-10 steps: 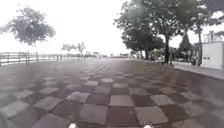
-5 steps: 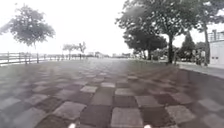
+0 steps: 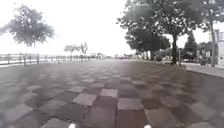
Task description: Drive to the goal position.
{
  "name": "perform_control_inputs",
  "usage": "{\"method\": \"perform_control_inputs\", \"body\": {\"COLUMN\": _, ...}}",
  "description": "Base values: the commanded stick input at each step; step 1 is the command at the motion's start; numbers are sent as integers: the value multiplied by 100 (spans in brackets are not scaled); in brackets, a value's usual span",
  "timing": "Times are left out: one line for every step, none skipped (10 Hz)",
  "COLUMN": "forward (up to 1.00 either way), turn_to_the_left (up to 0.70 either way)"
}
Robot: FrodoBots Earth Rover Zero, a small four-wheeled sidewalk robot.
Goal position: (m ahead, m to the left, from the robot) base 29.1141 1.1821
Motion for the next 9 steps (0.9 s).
{"method": "perform_control_inputs", "body": {"forward": 85, "turn_to_the_left": 1}}
{"method": "perform_control_inputs", "body": {"forward": 85, "turn_to_the_left": 1}}
{"method": "perform_control_inputs", "body": {"forward": 85, "turn_to_the_left": 1}}
{"method": "perform_control_inputs", "body": {"forward": 85, "turn_to_the_left": -5}}
{"method": "perform_control_inputs", "body": {"forward": 85, "turn_to_the_left": -16}}
{"method": "perform_control_inputs", "body": {"forward": 85, "turn_to_the_left": -30}}
{"method": "perform_control_inputs", "body": {"forward": 85, "turn_to_the_left": -32}}
{"method": "perform_control_inputs", "body": {"forward": 85, "turn_to_the_left": -33}}
{"method": "perform_control_inputs", "body": {"forward": 85, "turn_to_the_left": -2}}
